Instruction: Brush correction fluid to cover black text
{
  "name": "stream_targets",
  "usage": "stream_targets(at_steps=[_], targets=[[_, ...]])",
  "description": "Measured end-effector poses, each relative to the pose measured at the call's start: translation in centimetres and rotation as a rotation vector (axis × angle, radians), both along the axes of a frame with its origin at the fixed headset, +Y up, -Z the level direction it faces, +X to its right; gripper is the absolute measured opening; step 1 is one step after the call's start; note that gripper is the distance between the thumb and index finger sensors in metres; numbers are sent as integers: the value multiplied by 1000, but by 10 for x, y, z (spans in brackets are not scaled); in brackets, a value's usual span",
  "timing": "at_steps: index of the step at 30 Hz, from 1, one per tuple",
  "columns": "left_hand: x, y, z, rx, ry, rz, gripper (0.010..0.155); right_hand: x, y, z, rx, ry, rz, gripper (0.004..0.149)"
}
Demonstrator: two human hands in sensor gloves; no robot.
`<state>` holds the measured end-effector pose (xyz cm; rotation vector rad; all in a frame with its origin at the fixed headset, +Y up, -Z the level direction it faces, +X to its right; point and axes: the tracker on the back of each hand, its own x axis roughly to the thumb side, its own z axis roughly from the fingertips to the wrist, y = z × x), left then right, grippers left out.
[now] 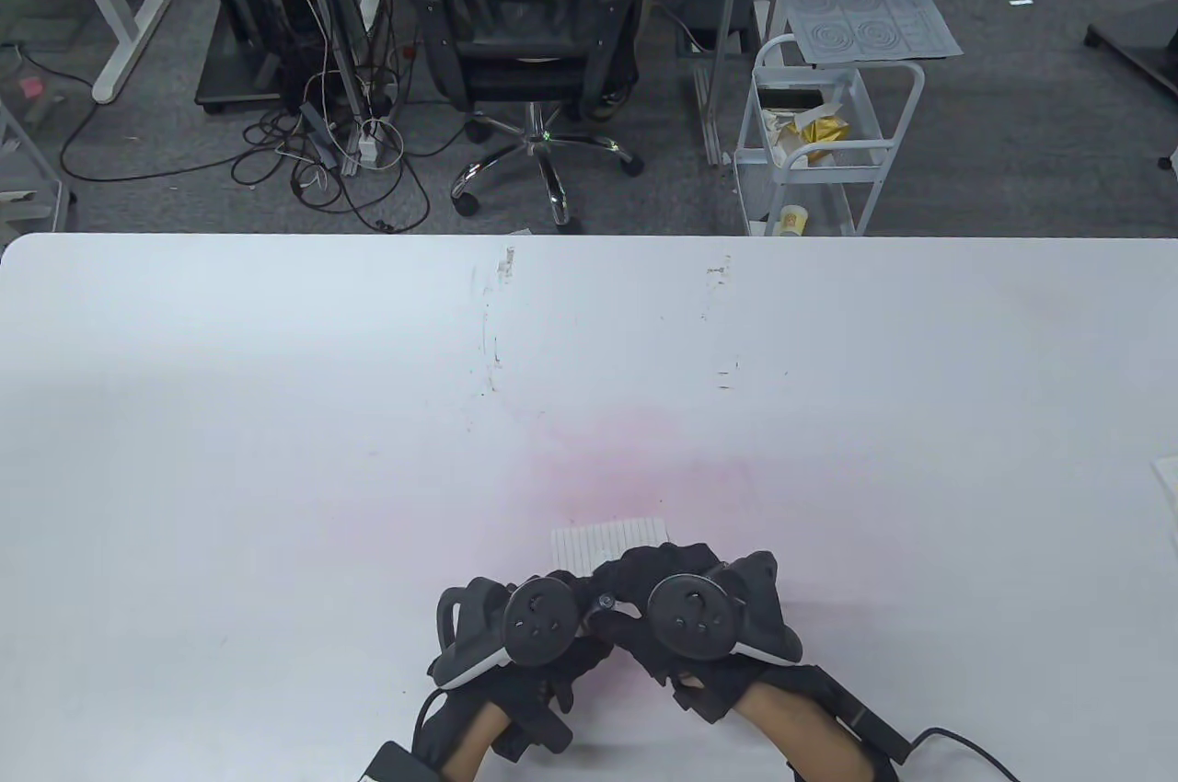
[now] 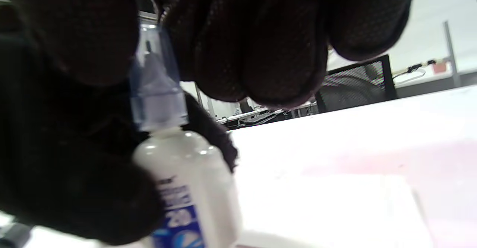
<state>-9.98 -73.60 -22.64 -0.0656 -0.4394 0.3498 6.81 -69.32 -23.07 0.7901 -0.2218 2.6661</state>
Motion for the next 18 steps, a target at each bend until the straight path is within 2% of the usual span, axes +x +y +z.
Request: stream_targets(at_steps=[3, 6, 8, 12, 18], targets=[[0, 0, 0, -3, 0, 6, 60, 2, 1, 0, 3, 11, -16, 54], [0, 0, 0, -2, 0, 10, 60, 2, -1, -2, -94, 99, -79, 59], [0, 0, 0, -1, 0, 17, 60, 2, -2, -3, -123, 105, -88, 56], [0, 0, -1, 2, -2, 14, 59, -1, -3, -2, -101, 87, -72, 50], [0, 1, -1, 2, -4, 15, 59, 0, -2, -1, -28, 3, -62, 51]])
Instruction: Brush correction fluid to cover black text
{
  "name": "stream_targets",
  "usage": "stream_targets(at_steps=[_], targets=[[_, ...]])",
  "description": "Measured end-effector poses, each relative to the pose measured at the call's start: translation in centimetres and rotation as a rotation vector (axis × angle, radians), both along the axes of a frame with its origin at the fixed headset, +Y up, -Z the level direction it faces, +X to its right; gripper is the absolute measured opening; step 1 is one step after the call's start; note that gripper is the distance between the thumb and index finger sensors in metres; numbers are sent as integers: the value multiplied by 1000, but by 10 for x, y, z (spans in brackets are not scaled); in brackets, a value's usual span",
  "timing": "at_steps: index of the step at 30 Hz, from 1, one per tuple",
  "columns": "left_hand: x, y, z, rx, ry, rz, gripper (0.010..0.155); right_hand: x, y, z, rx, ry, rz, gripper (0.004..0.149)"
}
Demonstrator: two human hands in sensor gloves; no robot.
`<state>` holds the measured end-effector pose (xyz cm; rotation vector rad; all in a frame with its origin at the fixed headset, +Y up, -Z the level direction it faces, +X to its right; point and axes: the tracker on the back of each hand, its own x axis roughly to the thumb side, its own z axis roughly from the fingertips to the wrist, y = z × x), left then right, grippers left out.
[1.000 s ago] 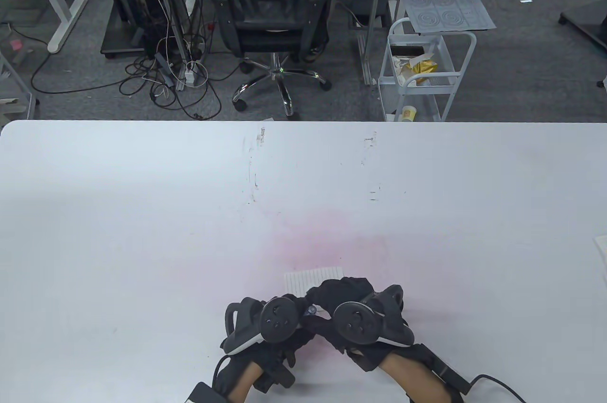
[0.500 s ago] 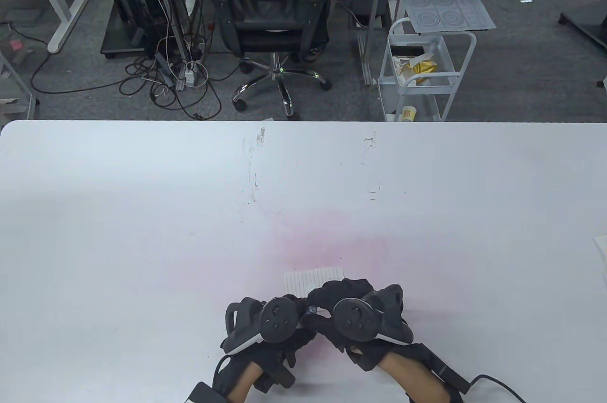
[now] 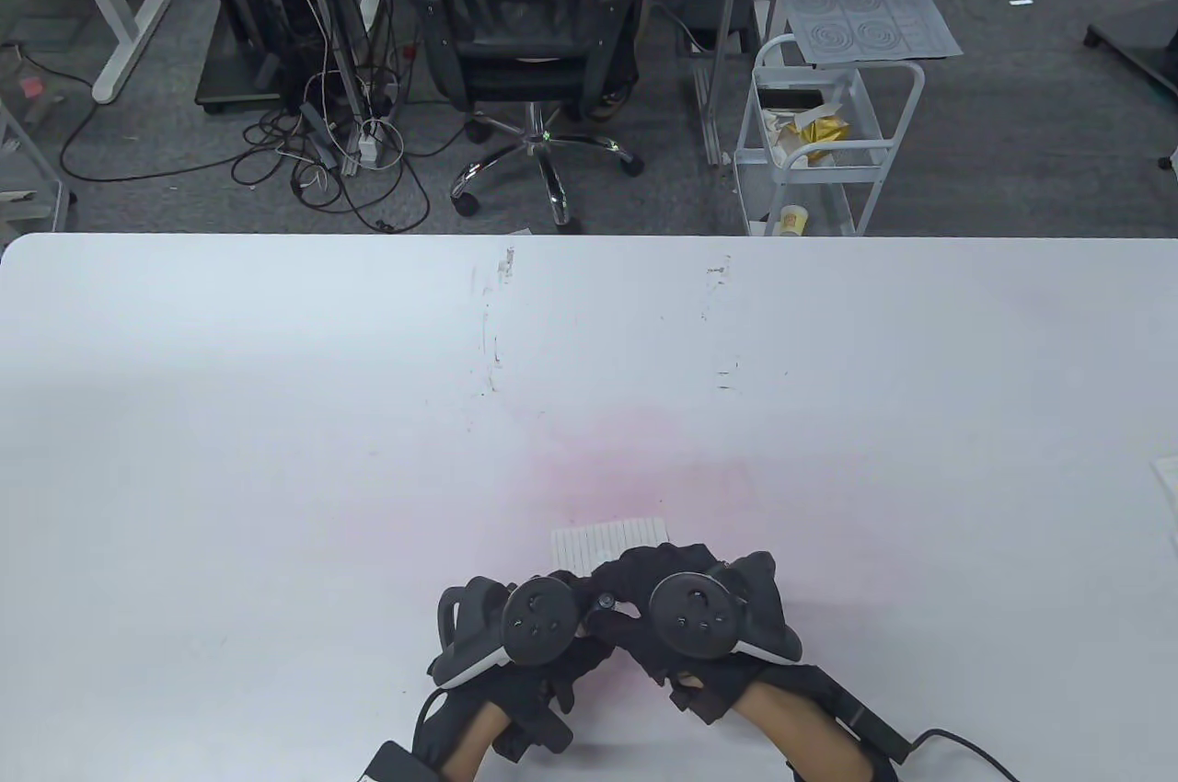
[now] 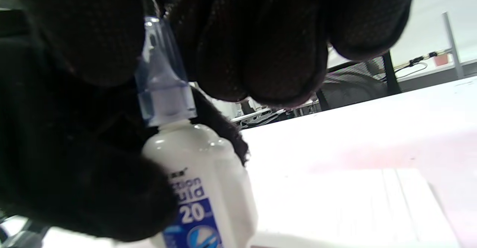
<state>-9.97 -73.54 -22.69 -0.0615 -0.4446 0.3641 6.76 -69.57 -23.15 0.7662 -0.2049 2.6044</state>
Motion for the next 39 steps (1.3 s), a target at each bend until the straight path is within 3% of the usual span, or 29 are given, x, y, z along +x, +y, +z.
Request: stream_targets(at_steps=[5, 8, 13, 22, 25, 32, 39], targets=[[-1, 0, 0, -3, 3, 6, 59, 0, 0, 2, 47, -29, 13, 53], [-1, 0, 0, -2, 4, 7, 60, 1, 0, 1, 8, 30, -28, 59], [-1, 0, -1, 1, 1, -1, 59, -1, -2, 1, -6, 35, -33, 50], [-4, 1, -1, -2, 13, -9, 60, 1, -1, 4, 77, -38, -22, 53], [-11, 4, -2, 22, 47, -8, 59, 9, 3, 1, 68, -87, -30, 63], [-43, 13, -8, 55, 164, 41, 59, 46, 11, -10, 154, -277, 18, 70], [-78, 16, -17, 111, 321, 70, 60, 77, -3, -24, 152, -409, 187, 70]])
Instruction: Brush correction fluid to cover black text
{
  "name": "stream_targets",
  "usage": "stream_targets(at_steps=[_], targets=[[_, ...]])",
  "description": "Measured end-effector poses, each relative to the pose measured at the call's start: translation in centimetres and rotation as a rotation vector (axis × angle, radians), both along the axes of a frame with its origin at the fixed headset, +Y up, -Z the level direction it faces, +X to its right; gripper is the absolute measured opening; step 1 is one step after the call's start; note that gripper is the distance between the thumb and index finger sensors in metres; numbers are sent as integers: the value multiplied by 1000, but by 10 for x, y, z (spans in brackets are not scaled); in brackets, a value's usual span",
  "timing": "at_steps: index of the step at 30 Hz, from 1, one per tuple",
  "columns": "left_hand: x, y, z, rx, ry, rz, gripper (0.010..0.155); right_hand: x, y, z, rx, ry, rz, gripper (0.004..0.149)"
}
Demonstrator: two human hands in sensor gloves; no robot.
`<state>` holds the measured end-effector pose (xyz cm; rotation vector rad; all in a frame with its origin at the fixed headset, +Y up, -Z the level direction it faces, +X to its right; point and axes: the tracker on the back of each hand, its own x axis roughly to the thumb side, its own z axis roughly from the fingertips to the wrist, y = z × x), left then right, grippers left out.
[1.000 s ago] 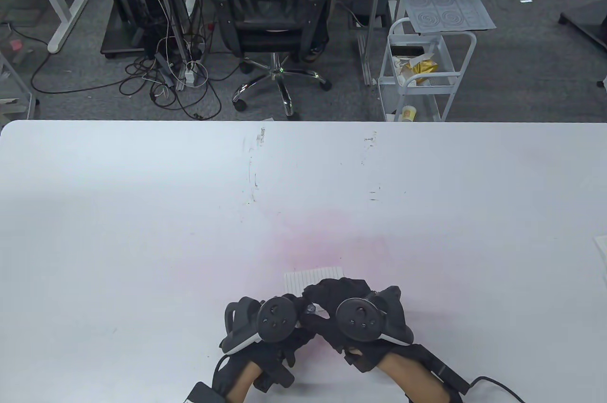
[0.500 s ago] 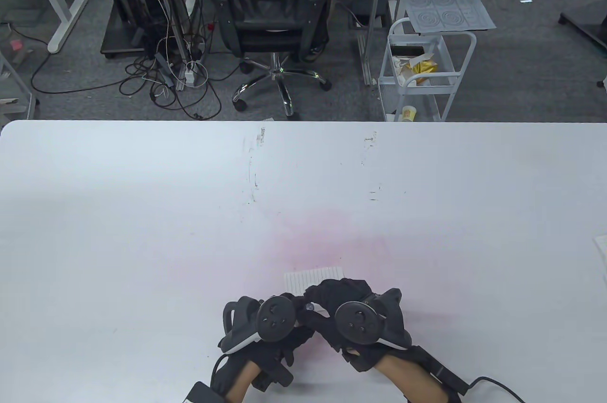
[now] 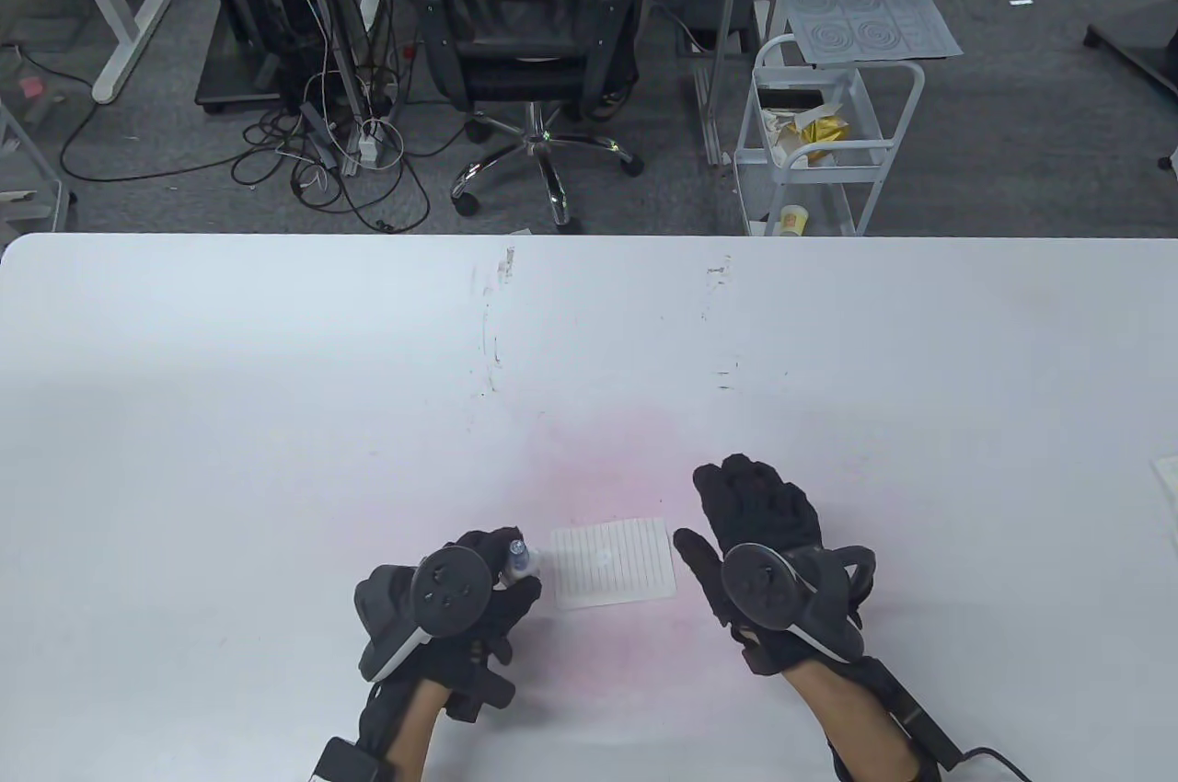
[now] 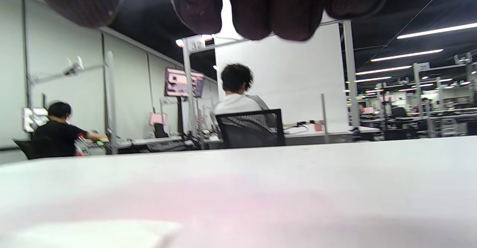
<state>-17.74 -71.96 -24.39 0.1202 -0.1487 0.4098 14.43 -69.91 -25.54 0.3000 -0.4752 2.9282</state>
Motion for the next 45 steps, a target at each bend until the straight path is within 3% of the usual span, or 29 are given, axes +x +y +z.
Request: stream_targets(at_steps=[9, 21, 32, 45], targets=[[-44, 1, -8, 44, 195, -4, 60, 31, -15, -11, -101, -137, 118, 74], [-95, -17, -10, -46, 441, 62, 60, 53, -27, -19, -170, -219, 134, 75], [-107, -38, -13, -180, 539, 24, 60, 53, -29, -18, -168, -231, 140, 75], [-107, -35, -10, -233, 568, 1, 63, 49, -29, -17, -176, -229, 152, 76]])
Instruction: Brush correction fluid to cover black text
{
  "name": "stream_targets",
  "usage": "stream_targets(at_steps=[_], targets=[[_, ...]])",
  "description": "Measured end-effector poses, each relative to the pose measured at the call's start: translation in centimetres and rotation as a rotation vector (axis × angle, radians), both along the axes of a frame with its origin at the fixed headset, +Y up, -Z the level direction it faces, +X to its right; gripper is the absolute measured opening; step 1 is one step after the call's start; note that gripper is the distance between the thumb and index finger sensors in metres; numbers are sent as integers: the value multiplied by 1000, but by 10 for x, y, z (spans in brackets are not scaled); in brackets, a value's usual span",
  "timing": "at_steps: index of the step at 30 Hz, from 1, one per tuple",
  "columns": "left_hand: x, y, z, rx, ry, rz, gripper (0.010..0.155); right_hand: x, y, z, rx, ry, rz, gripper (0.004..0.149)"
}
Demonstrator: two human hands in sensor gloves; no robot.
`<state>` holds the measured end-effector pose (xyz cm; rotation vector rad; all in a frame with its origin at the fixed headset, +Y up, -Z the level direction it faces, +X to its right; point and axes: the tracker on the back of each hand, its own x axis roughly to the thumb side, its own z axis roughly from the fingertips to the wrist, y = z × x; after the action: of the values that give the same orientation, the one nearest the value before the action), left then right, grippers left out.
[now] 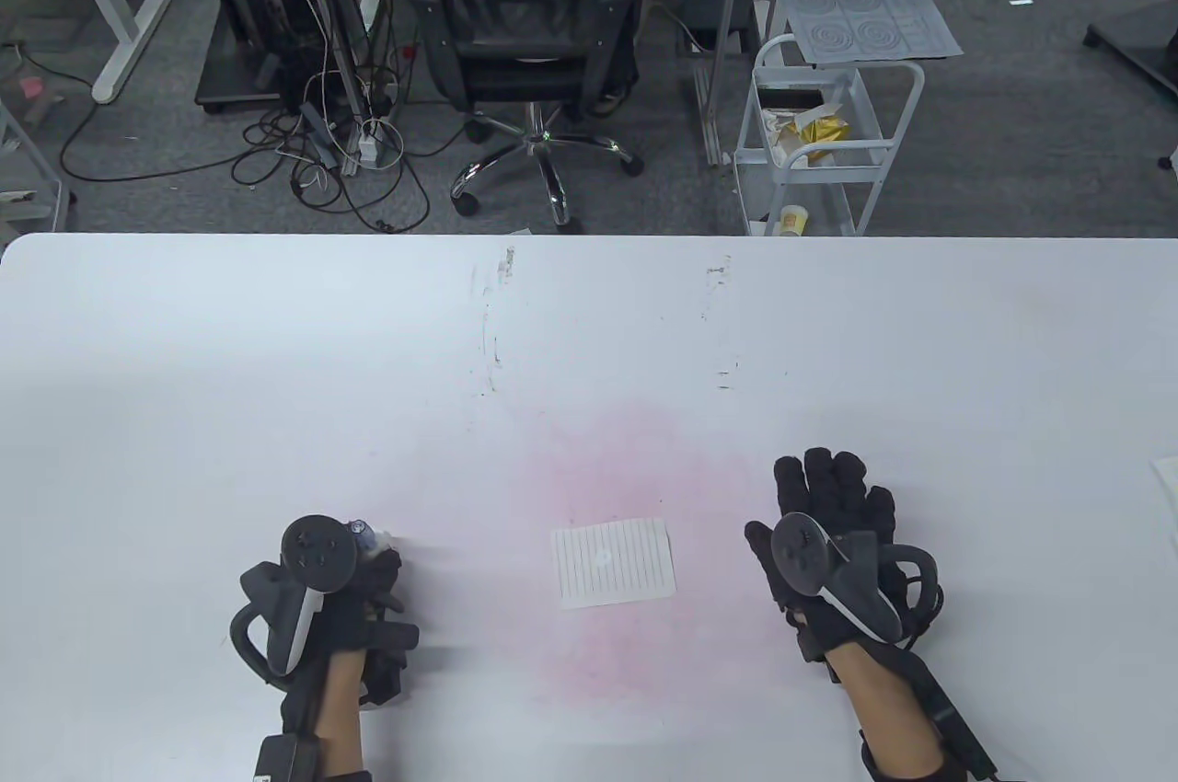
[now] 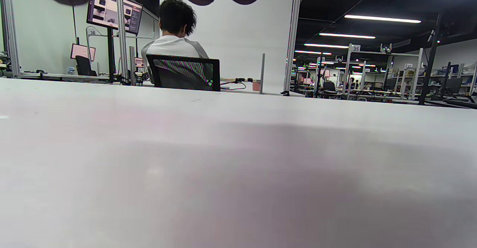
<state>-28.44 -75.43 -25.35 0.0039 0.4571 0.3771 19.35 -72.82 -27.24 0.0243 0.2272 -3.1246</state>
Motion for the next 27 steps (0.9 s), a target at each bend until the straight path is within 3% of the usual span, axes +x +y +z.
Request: stream_targets(at_steps=[4, 9, 15, 23, 27], targets=[[4, 15, 3, -52, -29, 46, 82, 0, 0, 0, 6, 2, -8, 76], [18, 51, 17, 155, -60, -53, 89, -2, 1, 1, 10, 12, -21, 76], [50, 83, 32, 388, -220, -218, 89, -6, 1, 2, 16, 26, -8, 75], [92, 88, 33, 456, -425, -267, 85, -7, 0, 2, 14, 34, -13, 75], [115, 78, 27, 411, -509, -306, 82, -8, 0, 2, 12, 39, -15, 75]])
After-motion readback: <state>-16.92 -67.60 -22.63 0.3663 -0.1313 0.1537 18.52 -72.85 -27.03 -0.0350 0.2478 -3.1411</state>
